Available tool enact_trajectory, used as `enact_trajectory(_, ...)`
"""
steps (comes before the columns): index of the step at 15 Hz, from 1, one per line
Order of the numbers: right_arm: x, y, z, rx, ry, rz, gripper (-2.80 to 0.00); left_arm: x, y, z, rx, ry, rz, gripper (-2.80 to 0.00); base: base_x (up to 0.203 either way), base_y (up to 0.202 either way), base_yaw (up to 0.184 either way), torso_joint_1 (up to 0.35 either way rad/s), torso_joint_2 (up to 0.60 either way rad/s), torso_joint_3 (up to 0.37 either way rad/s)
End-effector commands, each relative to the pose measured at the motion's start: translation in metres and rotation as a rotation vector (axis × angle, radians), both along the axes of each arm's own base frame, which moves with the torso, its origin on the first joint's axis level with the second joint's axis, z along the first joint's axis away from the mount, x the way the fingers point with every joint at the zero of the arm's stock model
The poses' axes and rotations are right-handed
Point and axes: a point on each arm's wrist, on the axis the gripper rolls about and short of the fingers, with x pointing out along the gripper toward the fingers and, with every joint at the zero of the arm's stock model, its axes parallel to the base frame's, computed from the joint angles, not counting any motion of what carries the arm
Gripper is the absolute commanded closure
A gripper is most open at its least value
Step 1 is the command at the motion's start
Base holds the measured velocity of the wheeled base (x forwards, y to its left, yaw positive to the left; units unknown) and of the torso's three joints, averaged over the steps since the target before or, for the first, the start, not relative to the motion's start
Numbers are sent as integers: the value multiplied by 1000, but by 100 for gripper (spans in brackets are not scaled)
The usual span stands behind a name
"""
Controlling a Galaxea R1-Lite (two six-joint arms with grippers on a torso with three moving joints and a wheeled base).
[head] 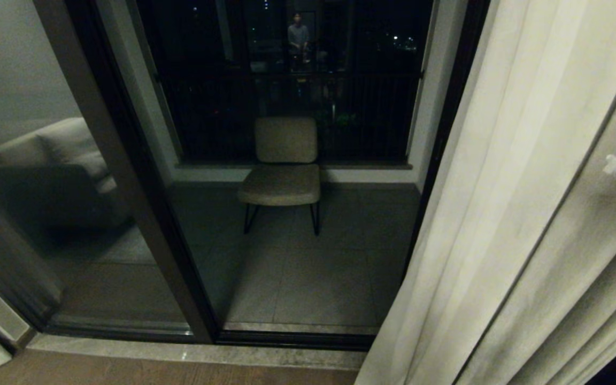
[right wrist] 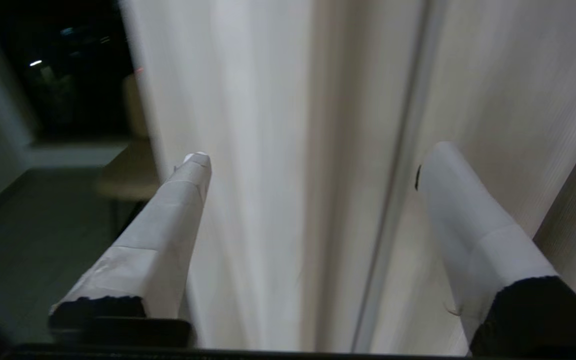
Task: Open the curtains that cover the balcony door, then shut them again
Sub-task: Pull the inner curtains open on both sides
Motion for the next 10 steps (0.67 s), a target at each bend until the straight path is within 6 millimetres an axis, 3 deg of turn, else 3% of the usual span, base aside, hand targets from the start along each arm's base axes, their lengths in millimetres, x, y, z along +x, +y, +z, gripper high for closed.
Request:
enact_trajectory(1, -30, 10, -7, -4, -33, 42, 0, 0, 0, 0, 0, 0, 0, 0, 0, 0, 0, 0, 0, 0)
enact_trajectory(7, -29, 18, -4, -4, -39, 102, 0, 0, 0, 0, 0, -2, 0, 0, 0, 0, 0, 0, 0, 0)
enact_trajectory(10, -5, 36, 11, -25, -37, 206, 0, 0, 0, 0, 0, 0, 0, 0, 0, 0, 0, 0, 0, 0)
